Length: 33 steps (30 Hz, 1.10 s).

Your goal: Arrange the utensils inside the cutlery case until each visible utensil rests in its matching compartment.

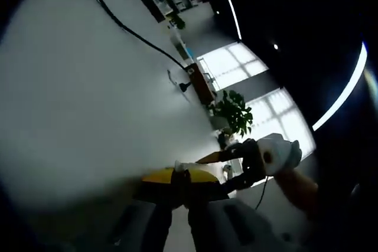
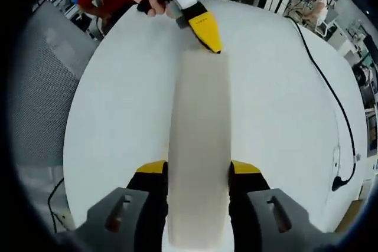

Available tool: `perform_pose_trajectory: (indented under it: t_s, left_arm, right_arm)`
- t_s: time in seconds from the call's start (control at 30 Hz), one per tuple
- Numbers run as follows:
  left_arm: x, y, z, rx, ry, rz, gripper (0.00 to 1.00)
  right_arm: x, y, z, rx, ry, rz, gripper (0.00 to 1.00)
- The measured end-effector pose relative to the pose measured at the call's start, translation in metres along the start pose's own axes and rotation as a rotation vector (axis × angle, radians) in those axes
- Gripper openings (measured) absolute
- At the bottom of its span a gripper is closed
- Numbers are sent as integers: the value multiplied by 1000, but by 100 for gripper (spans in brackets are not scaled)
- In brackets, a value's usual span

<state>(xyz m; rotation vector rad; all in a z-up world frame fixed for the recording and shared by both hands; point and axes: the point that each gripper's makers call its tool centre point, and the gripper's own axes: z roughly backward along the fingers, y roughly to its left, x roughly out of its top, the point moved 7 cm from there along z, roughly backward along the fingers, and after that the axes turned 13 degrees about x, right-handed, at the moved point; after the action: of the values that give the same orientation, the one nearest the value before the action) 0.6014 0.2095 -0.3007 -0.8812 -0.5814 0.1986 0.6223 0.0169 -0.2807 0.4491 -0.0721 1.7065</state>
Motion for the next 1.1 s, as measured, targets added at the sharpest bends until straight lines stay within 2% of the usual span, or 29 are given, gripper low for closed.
perform_pose_trajectory:
  t_s: [0.37,0.63,0.83,1.03,1.1]
  left_arm:
    - [6,3,-4,36,-43,-15,17]
    - [5,4,-5,35,-42,4,17]
    - [8,4,-5,39,-69,26,17]
    - [4,3,-8,41,-47,21,17]
    - [3,3,-8,42,-45,19,17]
  right_arm:
    - [0,-6,0,31,-37,-15,39]
    - [-4,-8,-2,51,-80,-27,39]
    - [-7,-9,2,26,-115,-33,39]
    - [-9,-11,1,35,-120,-39,39]
    - [-8,-11,1,38,-141,-43,39]
